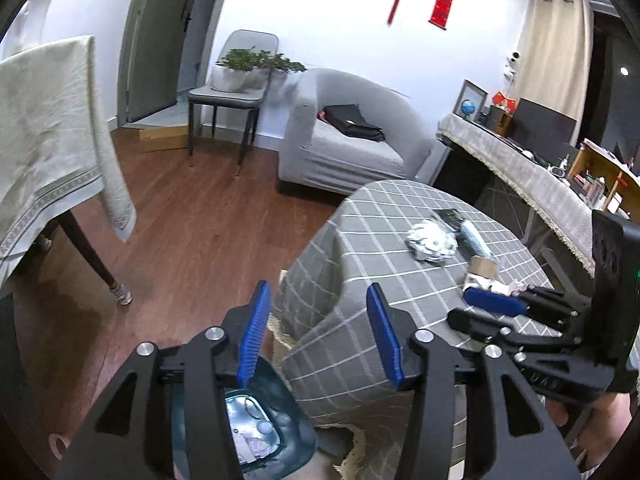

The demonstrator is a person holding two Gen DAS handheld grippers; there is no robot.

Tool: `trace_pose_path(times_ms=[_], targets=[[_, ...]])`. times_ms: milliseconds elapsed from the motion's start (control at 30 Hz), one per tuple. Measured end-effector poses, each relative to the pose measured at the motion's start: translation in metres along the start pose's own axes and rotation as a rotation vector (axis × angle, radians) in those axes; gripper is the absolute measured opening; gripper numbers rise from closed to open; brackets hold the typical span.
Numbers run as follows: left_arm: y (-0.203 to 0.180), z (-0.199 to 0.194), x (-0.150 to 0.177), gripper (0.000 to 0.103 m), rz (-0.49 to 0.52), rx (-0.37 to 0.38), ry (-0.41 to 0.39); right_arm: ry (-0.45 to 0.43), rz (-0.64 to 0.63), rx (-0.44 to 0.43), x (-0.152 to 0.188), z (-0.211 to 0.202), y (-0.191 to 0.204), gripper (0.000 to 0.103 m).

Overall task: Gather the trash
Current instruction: 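Move both tools back over the table toward the SanDisk package and brown cardboard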

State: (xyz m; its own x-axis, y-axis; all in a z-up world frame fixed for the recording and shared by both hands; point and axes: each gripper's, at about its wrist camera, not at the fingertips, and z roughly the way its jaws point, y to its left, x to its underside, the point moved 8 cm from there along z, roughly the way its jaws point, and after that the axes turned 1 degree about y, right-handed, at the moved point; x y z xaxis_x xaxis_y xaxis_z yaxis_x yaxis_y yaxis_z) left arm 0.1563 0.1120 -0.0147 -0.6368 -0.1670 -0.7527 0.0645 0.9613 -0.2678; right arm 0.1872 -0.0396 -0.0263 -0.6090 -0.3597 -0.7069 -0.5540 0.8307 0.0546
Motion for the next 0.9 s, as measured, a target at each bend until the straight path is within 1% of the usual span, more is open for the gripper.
trace_pose_path(times_ms=[33, 100, 167, 300, 433, 533, 600, 667, 733, 900], targets=[[-0.005, 0.003, 0.0, 0.053, 0.004, 0.006, 0.003, -0.008, 0.014, 0.015, 0.001, -0.005, -0.01, 0.049], [-0.019, 0.008, -0.001, 0.055, 0.019, 0.024, 0.009, -0.017, 0.036, 0.032, 0.004, -0.01, -0.025, 0.052], [-0.032, 0.014, 0.0, 0.055, 0.034, 0.041, 0.018, -0.022, 0.051, 0.05, 0.009, -0.017, -0.041, 0.057], [-0.057, 0.024, -0.001, 0.058, 0.049, 0.08, 0.027, -0.028, 0.073, 0.073, 0.017, -0.028, -0.07, 0.062], [-0.081, 0.038, -0.004, 0.06, 0.067, 0.107, 0.039, -0.033, 0.095, 0.085, 0.021, -0.034, -0.09, 0.07], [-0.094, 0.051, -0.003, 0.06, 0.079, 0.127, 0.055, -0.037, 0.1, 0.096, 0.021, -0.037, -0.103, 0.071], [-0.103, 0.058, -0.002, 0.06, 0.083, 0.141, 0.066, -0.043, 0.104, 0.09, 0.02, -0.038, -0.108, 0.073], [-0.111, 0.065, -0.001, 0.061, 0.09, 0.171, 0.078, -0.036, 0.101, 0.081, 0.019, -0.037, -0.113, 0.079], [-0.124, 0.074, 0.0, 0.062, 0.102, 0.199, 0.093, -0.023, 0.102, 0.07, 0.021, -0.034, -0.116, 0.08], [-0.144, 0.09, 0.002, 0.062, 0.13, 0.24, 0.118, 0.018, 0.125, 0.023, 0.027, -0.024, -0.125, 0.08]])
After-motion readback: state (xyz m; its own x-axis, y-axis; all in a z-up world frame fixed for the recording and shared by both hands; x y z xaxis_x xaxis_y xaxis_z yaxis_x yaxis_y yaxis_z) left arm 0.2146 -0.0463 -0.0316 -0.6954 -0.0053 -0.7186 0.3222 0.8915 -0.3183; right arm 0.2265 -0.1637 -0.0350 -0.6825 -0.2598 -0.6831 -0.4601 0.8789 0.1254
